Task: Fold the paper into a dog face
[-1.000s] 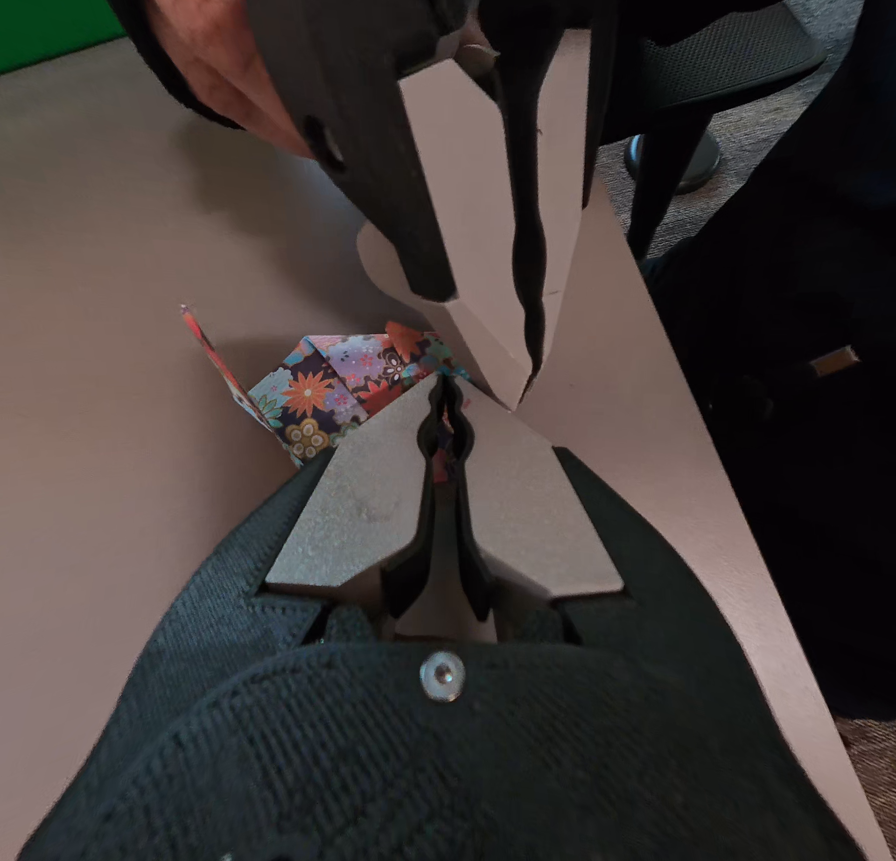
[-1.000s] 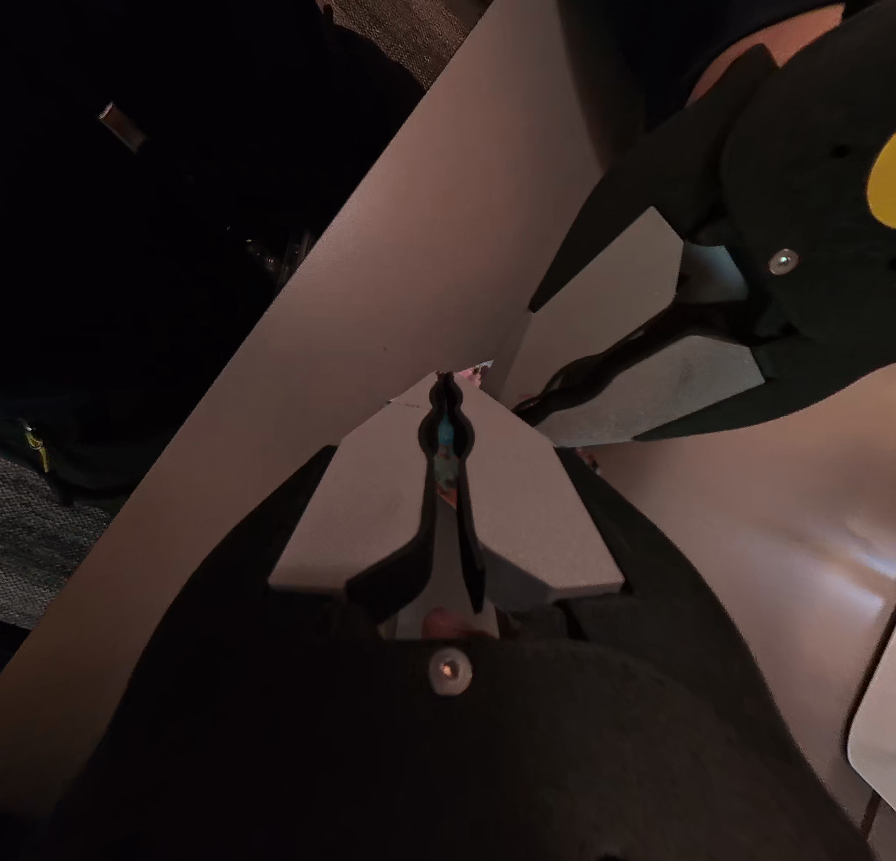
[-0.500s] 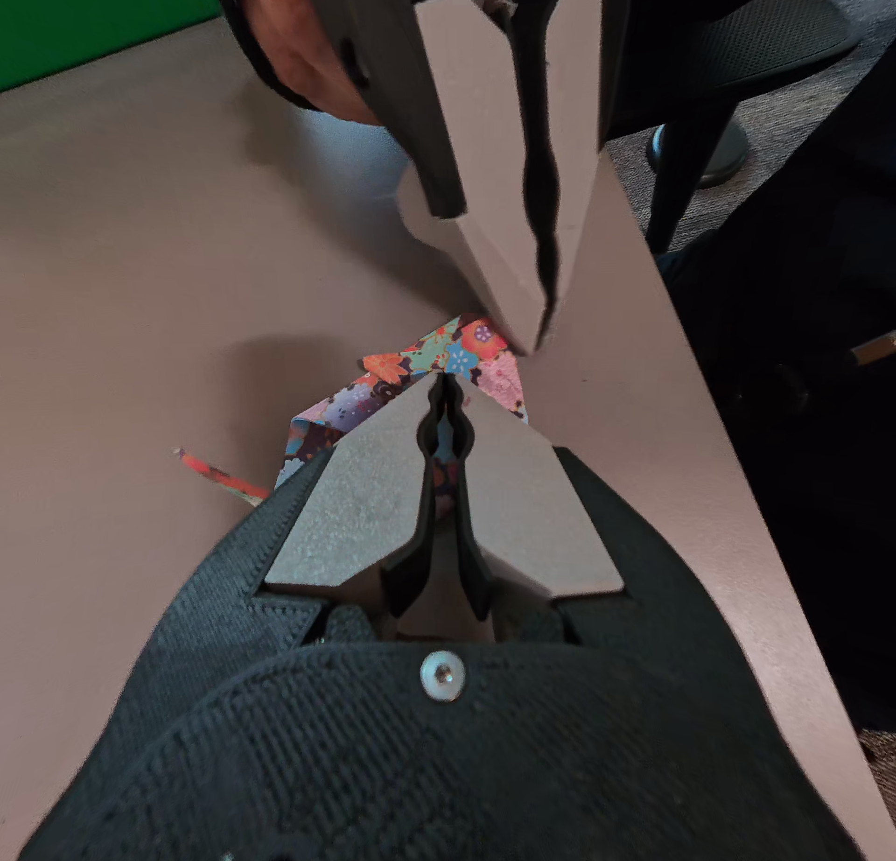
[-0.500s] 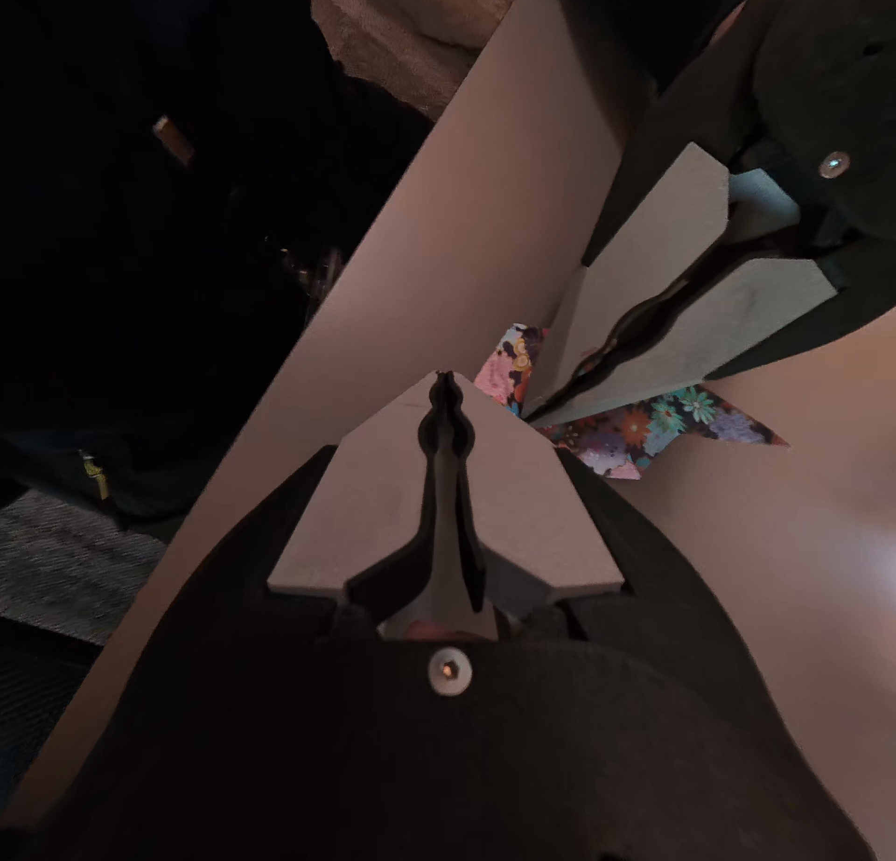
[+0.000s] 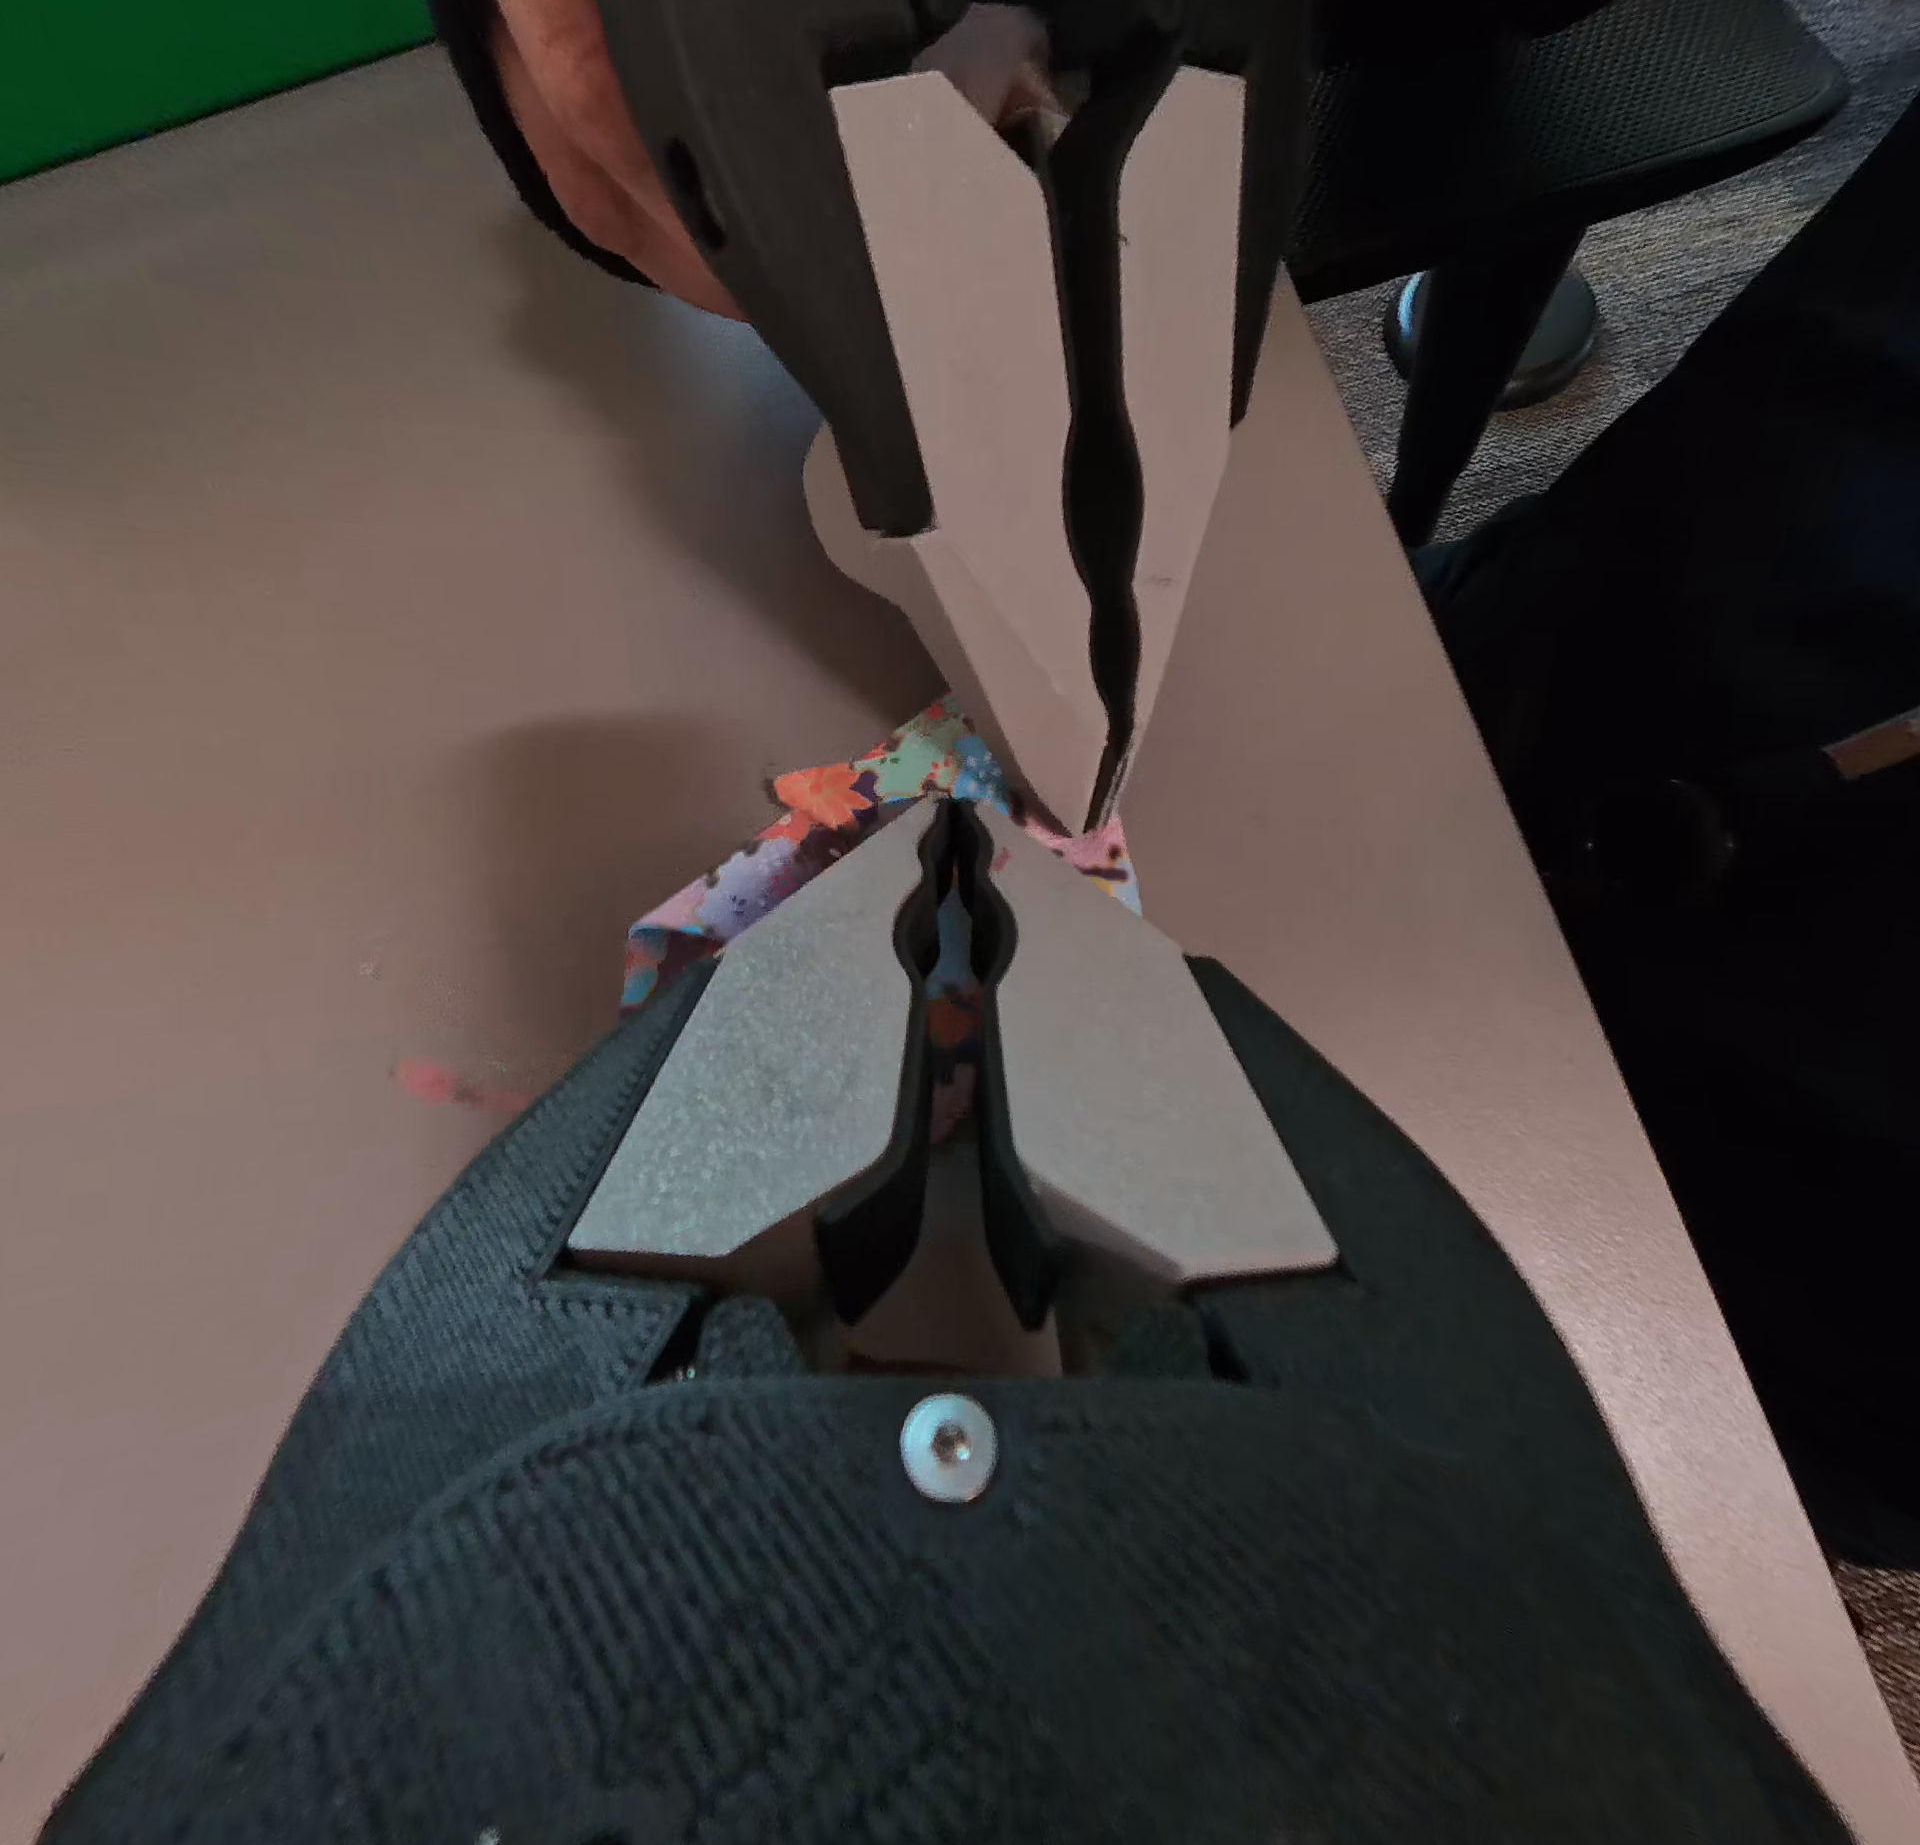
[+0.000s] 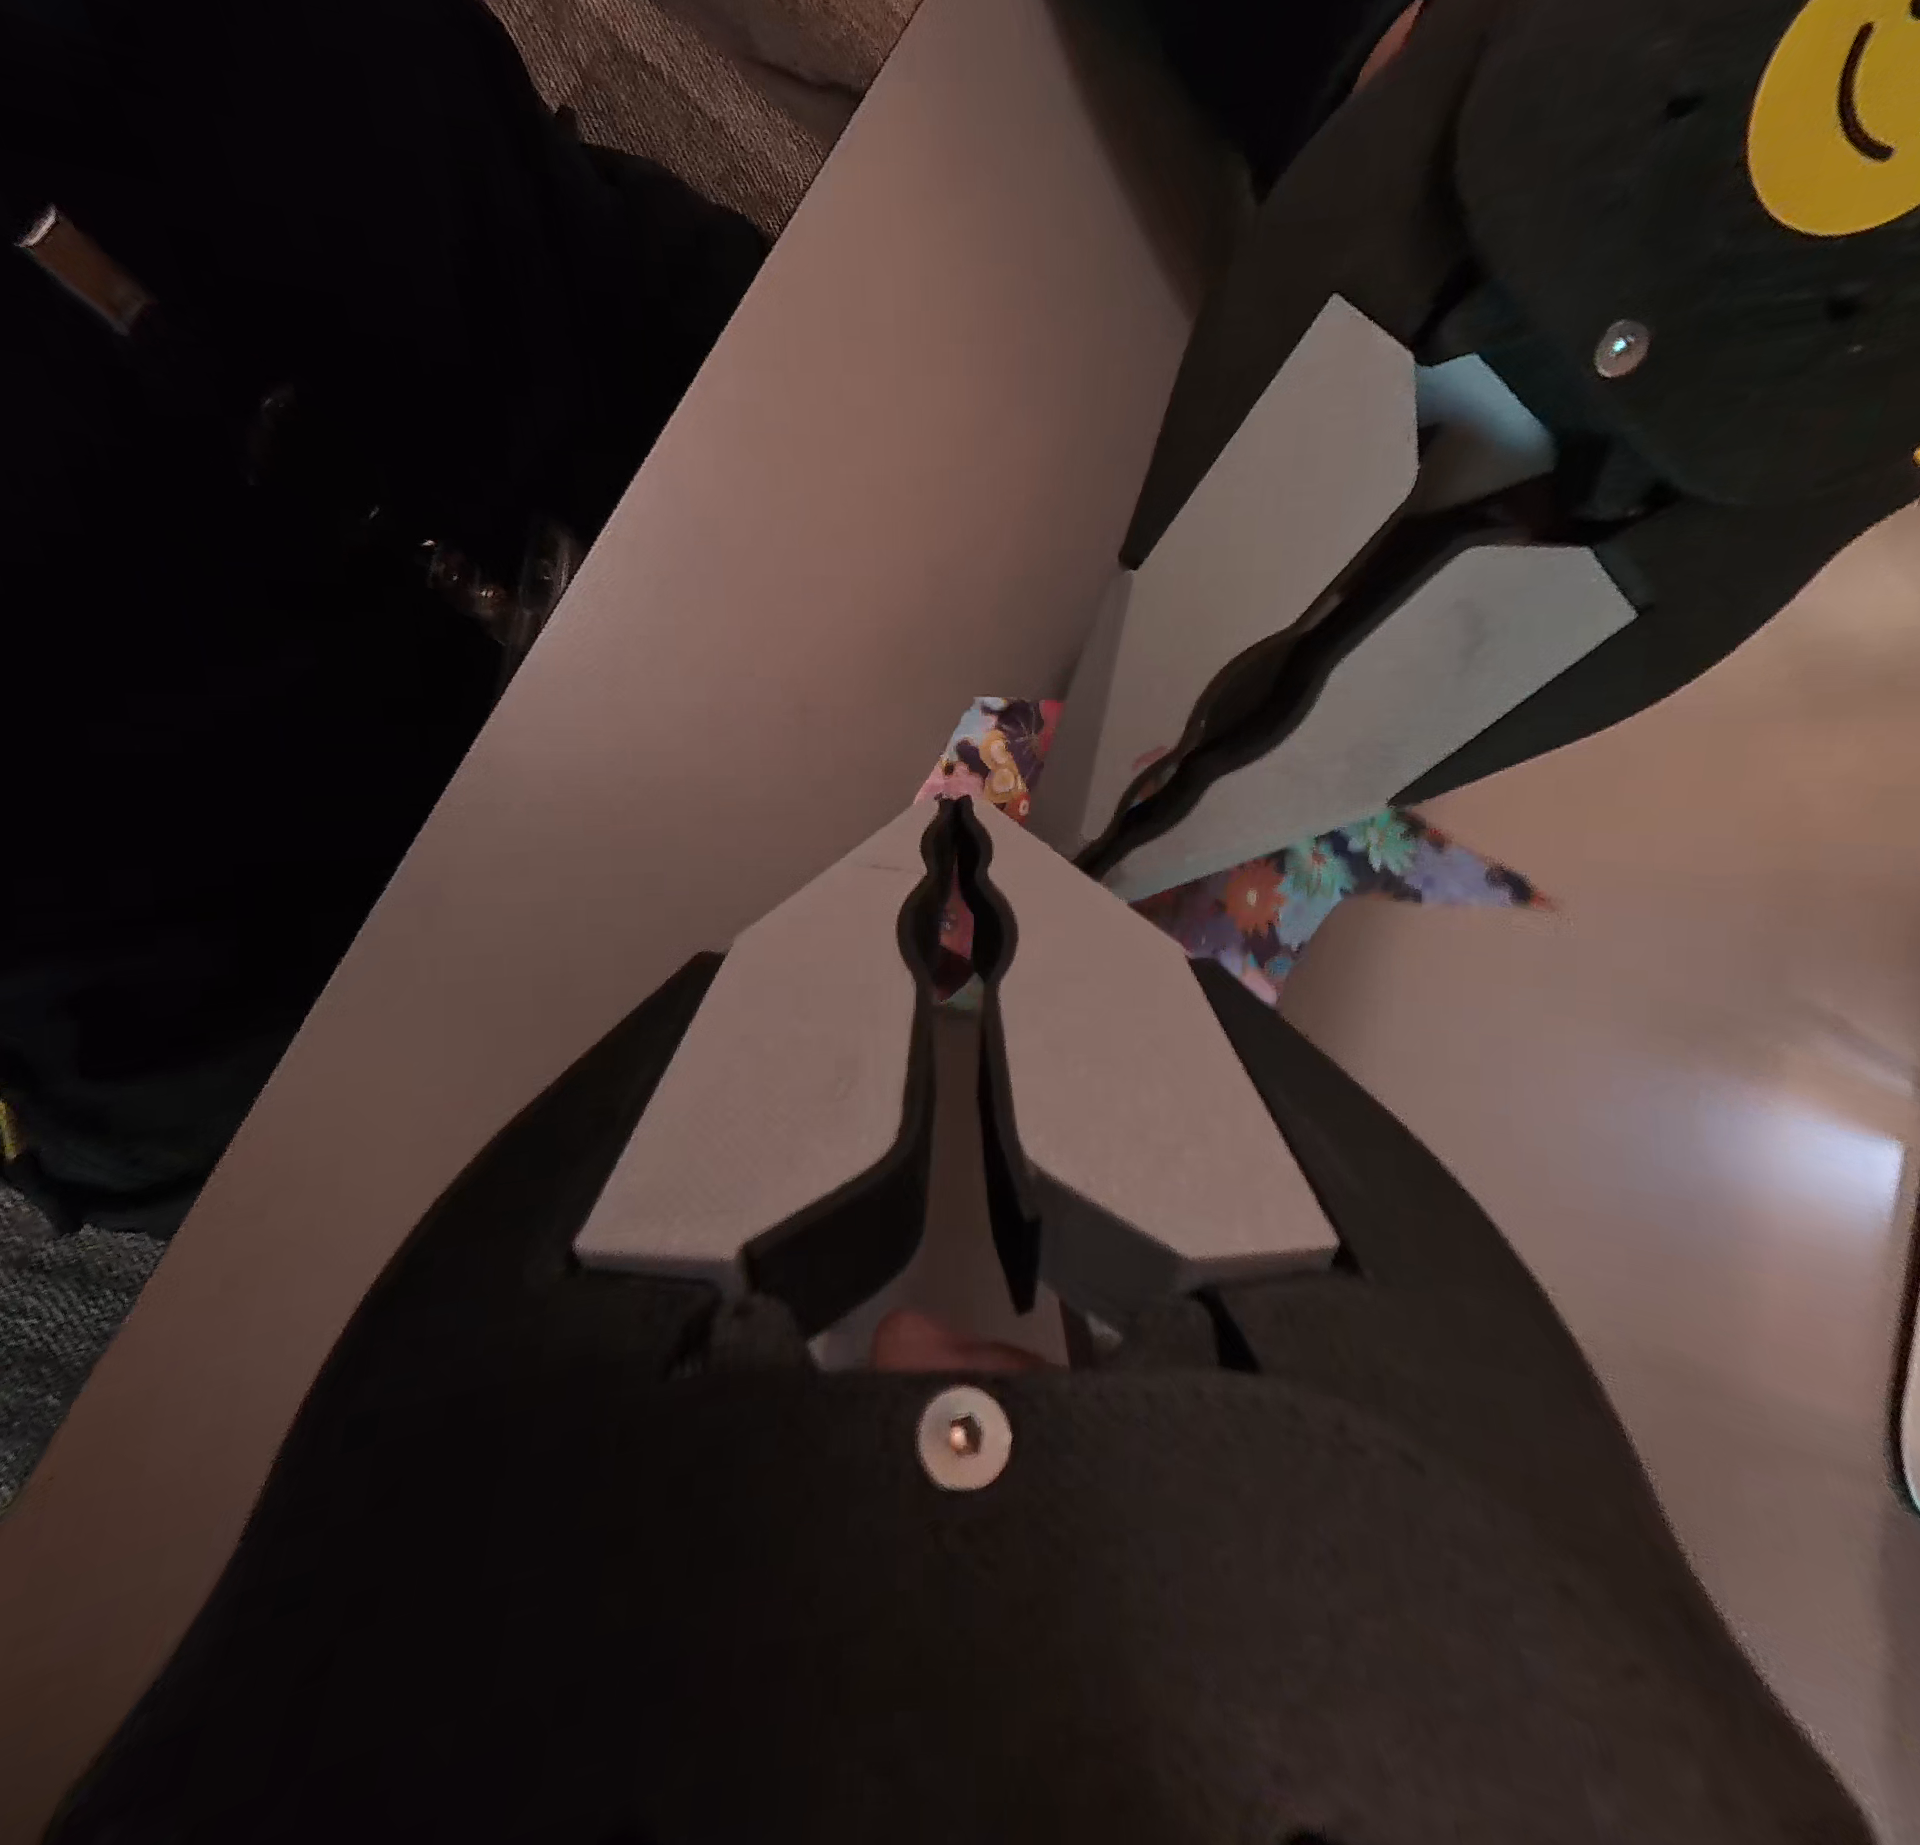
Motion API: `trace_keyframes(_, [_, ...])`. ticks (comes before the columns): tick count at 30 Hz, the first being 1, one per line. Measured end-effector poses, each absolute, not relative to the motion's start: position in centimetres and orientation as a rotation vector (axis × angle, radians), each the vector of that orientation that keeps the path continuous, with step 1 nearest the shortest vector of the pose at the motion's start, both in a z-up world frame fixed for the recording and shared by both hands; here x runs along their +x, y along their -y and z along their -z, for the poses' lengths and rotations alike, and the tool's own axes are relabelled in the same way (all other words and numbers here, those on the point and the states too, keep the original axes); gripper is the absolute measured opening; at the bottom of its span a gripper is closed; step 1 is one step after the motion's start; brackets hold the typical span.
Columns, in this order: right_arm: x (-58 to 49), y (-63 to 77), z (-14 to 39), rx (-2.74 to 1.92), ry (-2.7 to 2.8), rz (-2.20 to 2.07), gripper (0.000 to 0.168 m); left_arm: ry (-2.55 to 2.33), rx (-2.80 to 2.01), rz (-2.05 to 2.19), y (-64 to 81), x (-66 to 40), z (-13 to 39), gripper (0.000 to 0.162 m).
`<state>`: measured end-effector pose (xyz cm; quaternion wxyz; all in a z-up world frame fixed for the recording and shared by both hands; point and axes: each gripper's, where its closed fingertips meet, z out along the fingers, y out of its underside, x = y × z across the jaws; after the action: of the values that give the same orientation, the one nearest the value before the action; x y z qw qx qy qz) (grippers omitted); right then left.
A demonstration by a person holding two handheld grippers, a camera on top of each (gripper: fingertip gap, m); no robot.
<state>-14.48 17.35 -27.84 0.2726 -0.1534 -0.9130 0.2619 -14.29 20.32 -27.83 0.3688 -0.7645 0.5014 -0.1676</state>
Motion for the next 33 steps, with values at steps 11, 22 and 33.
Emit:
trace_keyframes(11, [-13.4, -17.9, 27.9, -0.429, 2.452, -0.727, 0.0, -1.296, -1.953, 0.415, -20.3, -14.3, 27.9, 0.0])
trace_keyframes(22, [-12.7, -20.0, 27.7, -0.585, 2.429, -0.75, 0.0, -1.282, -1.964, 0.427, -20.4, -14.5, 27.8, 0.0])
trace_keyframes(33, [-15.8, -24.5, 22.5, -0.994, 2.047, -1.072, 0.0, -0.869, -1.717, 0.546, -20.1, -20.5, 18.5, 0.0])
